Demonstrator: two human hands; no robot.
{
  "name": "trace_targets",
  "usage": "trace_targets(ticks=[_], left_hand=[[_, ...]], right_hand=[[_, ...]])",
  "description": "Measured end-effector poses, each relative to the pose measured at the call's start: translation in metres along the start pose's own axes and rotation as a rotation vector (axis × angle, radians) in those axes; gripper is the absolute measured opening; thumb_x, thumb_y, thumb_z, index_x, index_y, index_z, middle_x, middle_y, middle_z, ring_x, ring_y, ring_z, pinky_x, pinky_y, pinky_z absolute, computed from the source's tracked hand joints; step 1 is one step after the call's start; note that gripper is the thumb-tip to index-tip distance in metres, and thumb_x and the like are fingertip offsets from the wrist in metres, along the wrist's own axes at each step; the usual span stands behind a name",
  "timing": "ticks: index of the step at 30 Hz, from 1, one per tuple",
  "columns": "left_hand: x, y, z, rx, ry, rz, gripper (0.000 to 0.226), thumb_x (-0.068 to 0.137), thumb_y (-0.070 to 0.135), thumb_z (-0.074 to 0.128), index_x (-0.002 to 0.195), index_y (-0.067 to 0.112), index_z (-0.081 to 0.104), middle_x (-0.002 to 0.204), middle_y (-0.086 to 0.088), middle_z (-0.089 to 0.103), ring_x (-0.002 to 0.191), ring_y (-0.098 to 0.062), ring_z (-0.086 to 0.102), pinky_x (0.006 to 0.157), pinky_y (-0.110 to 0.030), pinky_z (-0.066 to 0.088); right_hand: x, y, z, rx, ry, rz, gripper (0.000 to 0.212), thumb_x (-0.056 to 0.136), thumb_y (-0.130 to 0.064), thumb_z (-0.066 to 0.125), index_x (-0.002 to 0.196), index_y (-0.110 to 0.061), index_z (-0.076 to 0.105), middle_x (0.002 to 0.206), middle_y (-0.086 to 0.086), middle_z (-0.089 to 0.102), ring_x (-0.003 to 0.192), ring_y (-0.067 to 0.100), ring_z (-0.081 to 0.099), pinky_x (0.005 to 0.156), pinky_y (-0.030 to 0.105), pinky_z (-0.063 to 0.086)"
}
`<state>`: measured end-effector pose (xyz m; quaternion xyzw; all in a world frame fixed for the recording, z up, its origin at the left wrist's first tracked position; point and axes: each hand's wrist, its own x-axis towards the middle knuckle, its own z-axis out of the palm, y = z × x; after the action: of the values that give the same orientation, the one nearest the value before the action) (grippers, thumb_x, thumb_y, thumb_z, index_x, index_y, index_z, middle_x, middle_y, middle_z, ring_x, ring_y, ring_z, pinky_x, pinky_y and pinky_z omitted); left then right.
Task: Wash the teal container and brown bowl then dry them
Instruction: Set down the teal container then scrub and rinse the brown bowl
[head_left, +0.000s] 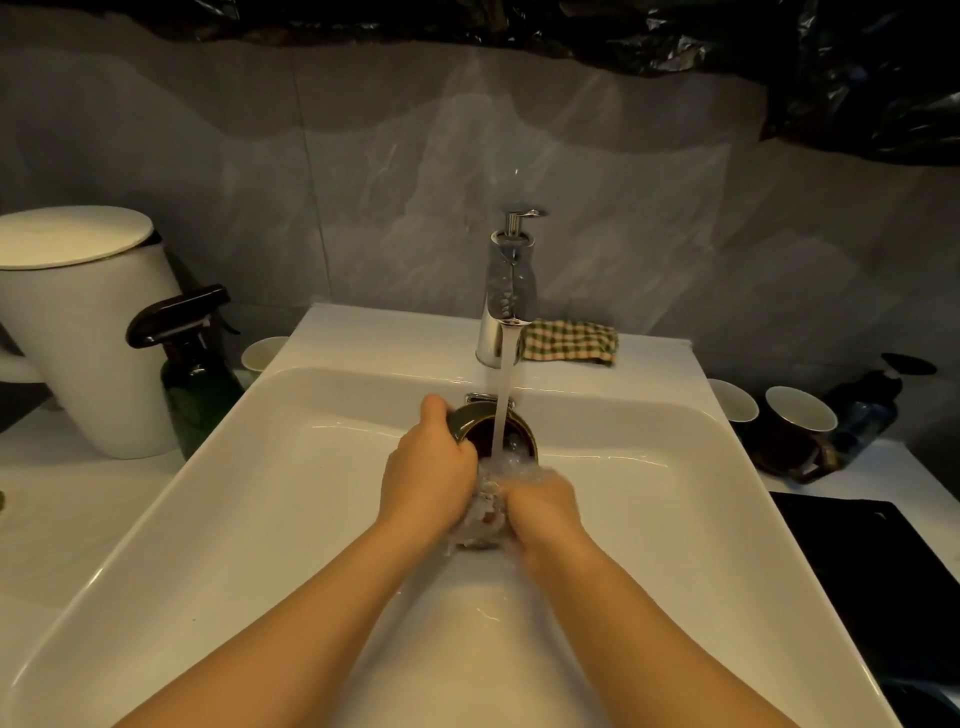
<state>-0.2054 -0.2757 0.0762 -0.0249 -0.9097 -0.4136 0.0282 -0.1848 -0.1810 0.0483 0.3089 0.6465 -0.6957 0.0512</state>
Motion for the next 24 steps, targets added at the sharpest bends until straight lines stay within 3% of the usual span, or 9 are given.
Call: trace_targets(ticks=[3,5,7,11,14,16,18,20,24], left_hand=[[-0.004,0.001,0.003,0.099,-0.159,0.033,0.013,0.088,0.012,0.042,0.099,0.017,0.040,0.087,-0.009,0.061,0.077,-0.029,0.058,0.066,-0.037,0.048],[-0.007,0.001,0.007,0.076,-0.239,0.036,0.017,0.091,0.021,0.044,0.107,0.020,0.044,0.099,-0.009,0.063,0.086,-0.027,0.060,0.072,-0.037,0.049],[-0.008,0.003,0.007,0.024,-0.236,0.044,0.022,0.092,0.028,0.044,0.113,0.022,0.045,0.101,-0.006,0.063,0.089,-0.026,0.060,0.072,-0.035,0.048],[-0.010,0.010,0.004,-0.064,-0.029,0.076,0.020,0.087,0.012,0.046,0.104,0.021,0.043,0.092,-0.005,0.062,0.079,-0.025,0.055,0.064,-0.032,0.040],[-0.013,0.013,0.006,-0.135,0.061,0.077,0.034,0.085,0.008,0.049,0.116,0.019,0.044,0.096,0.003,0.055,0.084,-0.019,0.051,0.068,-0.030,0.039],[-0.009,0.010,0.006,-0.215,-0.009,0.009,0.036,0.082,0.005,0.050,0.113,0.022,0.043,0.096,0.002,0.057,0.085,-0.020,0.055,0.072,-0.033,0.046],[-0.004,0.006,0.002,-0.293,-0.111,-0.090,0.035,0.079,0.006,0.053,0.107,0.023,0.041,0.088,0.000,0.059,0.080,-0.021,0.057,0.070,-0.035,0.049],[-0.002,0.003,0.000,-0.221,-0.212,-0.109,0.032,0.079,0.012,0.055,0.107,0.023,0.043,0.084,0.000,0.059,0.077,-0.020,0.058,0.067,-0.032,0.048],[-0.009,0.003,0.009,0.101,-0.357,0.000,0.024,0.087,0.023,0.047,0.110,0.019,0.048,0.098,-0.009,0.063,0.088,-0.027,0.060,0.075,-0.036,0.050]], right_hand=[[0.002,-0.001,-0.012,-0.579,0.196,-0.613,0.024,0.089,-0.010,0.054,0.113,-0.015,0.056,0.105,-0.004,0.057,0.091,0.014,0.055,0.078,0.026,0.047],[-0.001,-0.006,-0.016,-0.710,0.100,-1.020,0.034,0.084,-0.002,0.057,0.116,-0.014,0.059,0.108,-0.003,0.059,0.098,0.015,0.056,0.082,0.021,0.043],[0.002,-0.004,-0.019,-0.763,0.084,-1.170,0.038,0.078,0.001,0.060,0.113,-0.013,0.062,0.108,0.000,0.064,0.097,0.016,0.059,0.083,0.021,0.046],[-0.002,-0.008,-0.018,-0.288,0.258,-0.572,0.024,0.083,-0.002,0.051,0.100,-0.015,0.060,0.089,-0.003,0.062,0.077,0.014,0.056,0.061,0.008,0.041],[-0.002,0.001,0.000,0.382,-0.014,0.118,0.021,0.087,0.002,0.041,0.091,-0.010,0.057,0.073,0.012,0.055,0.065,0.023,0.051,0.061,0.033,0.050],[-0.002,0.006,0.005,0.464,-0.128,0.280,0.024,0.086,0.010,0.040,0.092,-0.007,0.056,0.072,0.016,0.055,0.066,0.026,0.054,0.068,0.044,0.052],[0.003,0.002,-0.001,0.222,-0.035,0.135,0.022,0.081,0.012,0.043,0.084,-0.006,0.057,0.069,0.016,0.058,0.062,0.027,0.058,0.059,0.039,0.055],[0.004,-0.006,-0.014,-0.169,0.159,-0.197,0.016,0.082,0.005,0.049,0.084,-0.010,0.054,0.079,0.011,0.059,0.069,0.024,0.057,0.052,0.025,0.045],[-0.004,-0.011,-0.022,-0.760,0.004,-0.767,0.027,0.084,0.000,0.051,0.104,-0.016,0.059,0.101,0.001,0.059,0.086,0.016,0.053,0.065,0.018,0.040]])
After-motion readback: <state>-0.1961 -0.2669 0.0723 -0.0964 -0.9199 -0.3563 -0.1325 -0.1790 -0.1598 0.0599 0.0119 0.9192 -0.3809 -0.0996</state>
